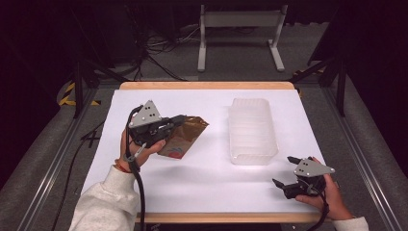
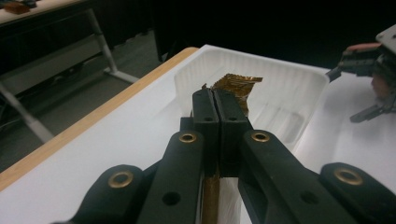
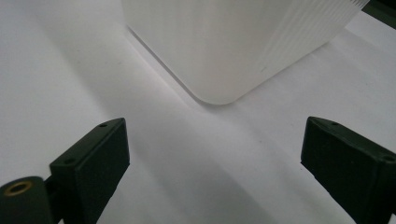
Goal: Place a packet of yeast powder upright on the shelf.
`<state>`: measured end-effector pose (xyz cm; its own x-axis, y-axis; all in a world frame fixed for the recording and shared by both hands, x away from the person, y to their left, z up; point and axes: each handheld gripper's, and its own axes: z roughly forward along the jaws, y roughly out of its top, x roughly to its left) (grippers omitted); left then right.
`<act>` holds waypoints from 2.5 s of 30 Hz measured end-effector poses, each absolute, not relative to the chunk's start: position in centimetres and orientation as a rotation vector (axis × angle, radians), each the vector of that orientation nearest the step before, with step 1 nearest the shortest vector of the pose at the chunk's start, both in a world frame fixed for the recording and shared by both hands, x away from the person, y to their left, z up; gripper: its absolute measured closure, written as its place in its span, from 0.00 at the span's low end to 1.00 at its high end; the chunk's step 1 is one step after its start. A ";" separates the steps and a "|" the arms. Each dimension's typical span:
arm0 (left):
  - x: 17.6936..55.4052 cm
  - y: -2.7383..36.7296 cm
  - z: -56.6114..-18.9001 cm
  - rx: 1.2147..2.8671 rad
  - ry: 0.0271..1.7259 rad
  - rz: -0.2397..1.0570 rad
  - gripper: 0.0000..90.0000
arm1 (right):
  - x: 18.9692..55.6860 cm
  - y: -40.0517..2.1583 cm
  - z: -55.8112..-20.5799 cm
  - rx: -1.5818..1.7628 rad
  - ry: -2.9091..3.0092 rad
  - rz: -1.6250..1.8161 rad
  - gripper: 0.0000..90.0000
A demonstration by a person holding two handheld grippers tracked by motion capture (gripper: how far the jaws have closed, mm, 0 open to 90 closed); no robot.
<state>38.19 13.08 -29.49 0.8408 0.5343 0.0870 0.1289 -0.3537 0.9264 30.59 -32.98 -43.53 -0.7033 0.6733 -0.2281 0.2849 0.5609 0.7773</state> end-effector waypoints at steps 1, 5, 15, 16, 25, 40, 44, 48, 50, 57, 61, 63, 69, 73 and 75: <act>38.3 12.8 -29.4 1.905 0.492 0.462 0.98 | 30.6 -33.0 -43.5 0.768 2.287 1.008 0.10; 38.8 11.8 -29.1 1.894 0.489 0.467 0.98 | 30.5 -33.1 -43.6 0.772 2.287 1.008 0.09; 39.7 8.1 -27.9 1.867 0.440 0.445 0.98 | 30.3 -33.3 -43.5 0.777 2.282 1.008 0.10; 39.8 7.7 -27.8 1.866 0.430 0.454 0.99 | 30.3 -33.3 -43.5 0.779 2.278 1.010 0.09; 40.6 4.8 -26.7 1.823 0.446 0.419 0.99 | 30.3 -33.4 -43.5 0.778 2.279 1.016 0.10; 41.5 0.2 -25.3 1.810 0.443 0.407 0.99 | 30.3 -33.4 -43.6 0.769 2.281 1.015 0.10; 41.6 -1.3 -25.1 1.813 0.436 0.389 0.99 | 30.3 -33.4 -43.6 0.768 2.284 1.014 0.10; 41.7 -2.9 -25.1 1.814 0.431 0.381 0.99 | 30.3 -33.4 -43.6 0.766 2.283 1.016 0.10; 41.7 -3.5 -25.1 1.811 0.432 0.391 0.98 | 30.3 -33.4 -43.6 0.765 2.283 1.017 0.10; 42.3 -5.7 -26.0 1.818 0.461 0.371 0.99 | 30.2 -33.3 -43.6 0.744 2.284 0.990 0.10; 42.4 -6.9 -26.7 1.816 0.474 0.360 0.99 | 30.2 -33.3 -43.6 0.746 2.287 0.997 0.09; 42.5 -7.1 -26.9 1.816 0.475 0.352 0.99 | 30.2 -33.3 -43.6 0.745 2.289 0.999 0.09; 42.7 -7.9 -28.2 1.812 0.499 0.333 0.98 | 30.2 -33.3 -43.7 0.744 2.289 1.002 0.09; 43.0 -7.7 -29.5 1.802 0.507 0.294 0.98 | 30.2 -33.3 -43.6 0.745 2.292 1.003 0.10; 43.1 -7.6 -29.9 1.803 0.508 0.284 0.98 | 30.2 -33.3 -43.7 0.745 2.294 1.002 0.09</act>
